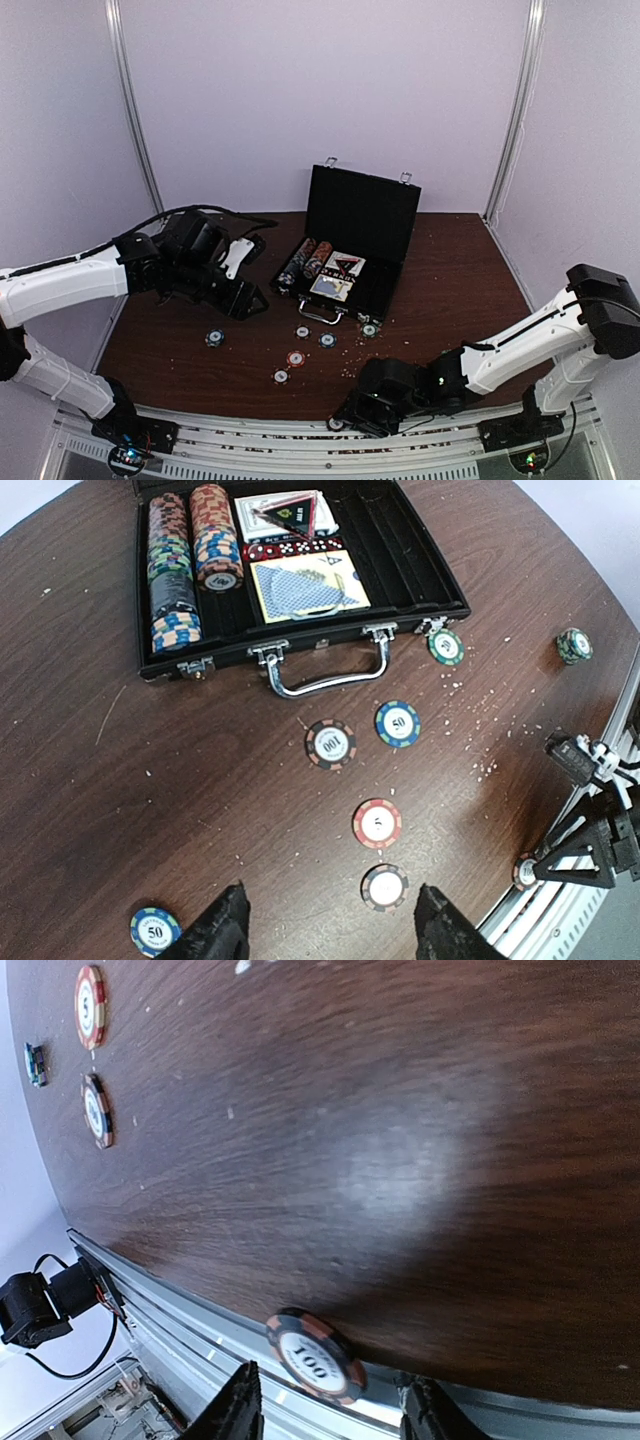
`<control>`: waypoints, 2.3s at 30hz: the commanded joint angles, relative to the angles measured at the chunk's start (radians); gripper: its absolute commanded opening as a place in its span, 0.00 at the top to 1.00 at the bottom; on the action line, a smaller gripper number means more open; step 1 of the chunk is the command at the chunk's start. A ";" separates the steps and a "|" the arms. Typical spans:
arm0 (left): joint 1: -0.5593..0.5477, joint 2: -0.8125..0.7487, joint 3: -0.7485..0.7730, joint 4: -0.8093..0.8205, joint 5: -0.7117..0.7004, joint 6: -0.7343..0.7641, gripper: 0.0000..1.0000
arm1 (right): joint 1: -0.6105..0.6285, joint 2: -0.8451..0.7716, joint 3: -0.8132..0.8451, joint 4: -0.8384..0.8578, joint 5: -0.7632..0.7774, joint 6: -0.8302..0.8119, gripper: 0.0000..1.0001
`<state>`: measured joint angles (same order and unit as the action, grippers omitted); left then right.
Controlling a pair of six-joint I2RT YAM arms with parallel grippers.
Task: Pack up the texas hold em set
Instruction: Pick up the poker chip from the corner of the board, then place the poker chip in the slot.
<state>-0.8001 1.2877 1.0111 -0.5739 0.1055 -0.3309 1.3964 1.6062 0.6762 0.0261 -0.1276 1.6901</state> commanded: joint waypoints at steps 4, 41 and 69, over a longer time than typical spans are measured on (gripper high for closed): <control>0.010 -0.020 0.004 0.029 0.020 0.010 0.42 | 0.006 0.079 0.043 -0.013 -0.012 -0.017 0.56; 0.037 -0.050 -0.016 0.016 -0.005 0.009 0.42 | -0.035 -0.077 -0.017 0.098 0.116 -0.109 1.00; 0.115 0.006 0.022 0.034 -0.117 -0.233 0.41 | -0.669 0.552 1.298 -0.792 -0.096 -1.548 1.00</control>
<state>-0.6926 1.2865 0.9916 -0.5777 0.0307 -0.5110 0.7555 2.0796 1.8343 -0.6605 -0.1268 0.3748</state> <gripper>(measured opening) 0.587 0.015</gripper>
